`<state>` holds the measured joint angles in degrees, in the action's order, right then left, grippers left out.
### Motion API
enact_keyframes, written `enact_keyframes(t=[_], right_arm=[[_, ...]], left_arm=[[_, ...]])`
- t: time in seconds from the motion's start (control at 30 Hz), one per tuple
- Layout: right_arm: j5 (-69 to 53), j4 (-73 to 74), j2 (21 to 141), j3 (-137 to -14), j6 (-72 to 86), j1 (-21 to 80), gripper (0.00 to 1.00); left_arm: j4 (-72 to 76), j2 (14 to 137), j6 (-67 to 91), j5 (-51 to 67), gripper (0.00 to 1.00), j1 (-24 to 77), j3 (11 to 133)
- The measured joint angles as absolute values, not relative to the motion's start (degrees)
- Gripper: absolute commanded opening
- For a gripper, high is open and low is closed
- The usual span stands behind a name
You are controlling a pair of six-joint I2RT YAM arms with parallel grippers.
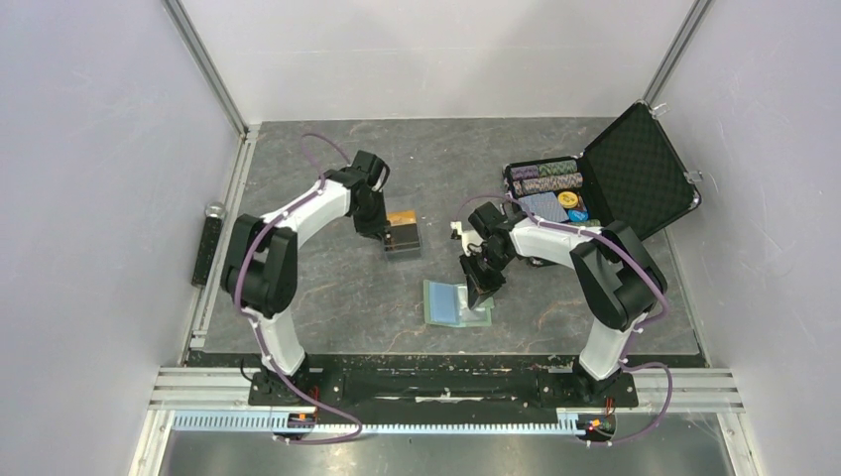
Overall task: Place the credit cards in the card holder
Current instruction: Move the storage box to the center of the board.
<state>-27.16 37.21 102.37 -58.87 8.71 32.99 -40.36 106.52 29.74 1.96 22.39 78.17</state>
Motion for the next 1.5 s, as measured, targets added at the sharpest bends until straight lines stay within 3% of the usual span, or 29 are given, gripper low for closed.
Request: enact_keyframes(t=[0.1,0.3,0.6,0.87,1.0,1.2,1.5], right_arm=[[-27.4,36.8,102.5,-58.3,8.7,33.0,0.0],[-27.6,36.6,102.5,-58.2,8.6,33.0,0.0],[-28.9,36.0,102.5,-57.9,8.3,32.9,0.0],[-31.4,33.5,102.5,-57.8,9.2,32.9,0.0],[-32.2,32.8,102.5,-57.8,9.6,33.0,0.0],[-32.7,32.4,102.5,-57.8,9.9,33.0,0.0],[-32.8,32.4,102.8,-57.9,9.9,33.1,0.0]], left_arm=[[-40.0,101.8,31.8,2.0,0.43,22.9,73.4],[-40.2,95.4,31.7,2.0,0.58,24.5,72.4],[-43.8,96.6,14.8,2.1,0.62,29.1,81.0],[-46.1,104.1,7.9,3.0,0.62,35.1,81.4],[-46.5,106.5,7.4,1.1,0.5,35.4,81.3],[-46.0,106.9,7.4,-1.9,0.04,35.4,81.1],[-44.8,105.8,15.7,-2.7,0.02,35.1,79.3]])
